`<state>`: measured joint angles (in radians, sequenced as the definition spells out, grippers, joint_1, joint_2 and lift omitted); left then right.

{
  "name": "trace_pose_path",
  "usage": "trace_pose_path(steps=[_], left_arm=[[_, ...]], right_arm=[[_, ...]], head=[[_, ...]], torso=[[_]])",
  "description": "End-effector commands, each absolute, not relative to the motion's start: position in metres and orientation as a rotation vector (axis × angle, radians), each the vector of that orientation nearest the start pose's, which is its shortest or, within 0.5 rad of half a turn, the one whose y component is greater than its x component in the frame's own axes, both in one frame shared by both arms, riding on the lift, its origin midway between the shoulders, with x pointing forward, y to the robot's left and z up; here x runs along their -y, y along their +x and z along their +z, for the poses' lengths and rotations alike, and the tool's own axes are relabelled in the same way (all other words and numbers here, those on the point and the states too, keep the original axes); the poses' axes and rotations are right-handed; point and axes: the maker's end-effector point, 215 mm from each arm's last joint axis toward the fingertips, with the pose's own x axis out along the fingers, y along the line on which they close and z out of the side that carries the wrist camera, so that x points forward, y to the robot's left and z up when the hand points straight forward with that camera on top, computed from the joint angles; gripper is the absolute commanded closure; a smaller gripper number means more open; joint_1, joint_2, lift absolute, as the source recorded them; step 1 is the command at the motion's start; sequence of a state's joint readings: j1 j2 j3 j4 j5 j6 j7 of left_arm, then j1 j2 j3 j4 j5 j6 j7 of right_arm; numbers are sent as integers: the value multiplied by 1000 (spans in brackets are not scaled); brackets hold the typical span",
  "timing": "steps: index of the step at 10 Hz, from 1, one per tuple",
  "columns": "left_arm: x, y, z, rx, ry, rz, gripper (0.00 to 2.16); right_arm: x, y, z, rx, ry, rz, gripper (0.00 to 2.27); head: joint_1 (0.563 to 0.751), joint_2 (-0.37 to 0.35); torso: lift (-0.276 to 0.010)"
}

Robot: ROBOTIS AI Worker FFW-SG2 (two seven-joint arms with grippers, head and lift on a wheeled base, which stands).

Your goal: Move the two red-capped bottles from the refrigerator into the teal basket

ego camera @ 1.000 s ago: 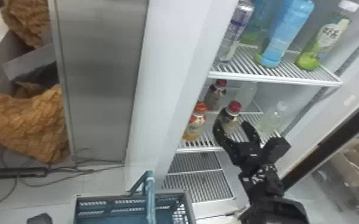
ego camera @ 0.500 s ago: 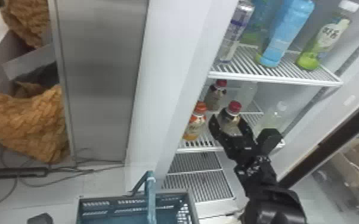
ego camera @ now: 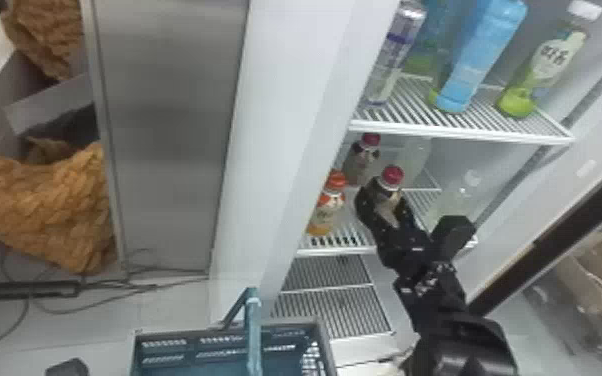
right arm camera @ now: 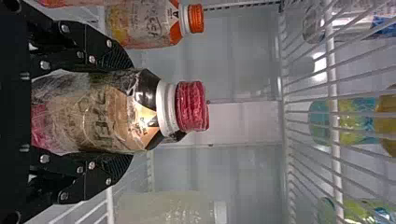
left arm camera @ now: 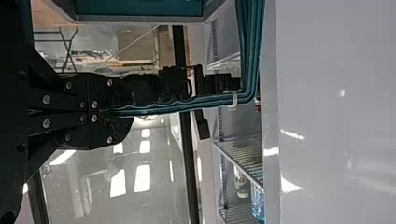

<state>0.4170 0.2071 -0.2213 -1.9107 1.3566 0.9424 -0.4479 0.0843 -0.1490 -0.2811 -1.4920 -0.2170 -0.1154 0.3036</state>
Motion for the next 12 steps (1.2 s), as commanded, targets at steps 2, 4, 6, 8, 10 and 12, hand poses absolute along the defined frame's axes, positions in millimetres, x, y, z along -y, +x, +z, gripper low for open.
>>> trace_pose_path(steps=[2, 4, 6, 8, 10, 12], left_arm=[[65, 249, -354, -842, -1349, -1103, 1153], [66, 249, -354, -842, -1347, -1106, 1153], [66, 249, -353, -841, -1349, -1107, 1151], [67, 249, -354, -843, -1347, -1107, 1153], [68, 249, -354, -848, -1348, -1111, 1153], [68, 249, -354, -848, -1348, -1111, 1153]], right_arm=[[382, 541, -355, 29, 33, 13, 628], [382, 532, -338, 53, 27, 11, 628], [382, 514, -329, 54, 28, 0, 628], [369, 493, -323, 29, 36, 26, 627], [356, 469, -320, 6, 46, 48, 628], [339, 440, -317, -28, 68, 74, 628]], head=[[695, -350], [695, -350], [695, -350], [695, -350], [695, -350], [695, -350]], torso=[[-224], [-224], [-224], [-224], [-224], [-224]])
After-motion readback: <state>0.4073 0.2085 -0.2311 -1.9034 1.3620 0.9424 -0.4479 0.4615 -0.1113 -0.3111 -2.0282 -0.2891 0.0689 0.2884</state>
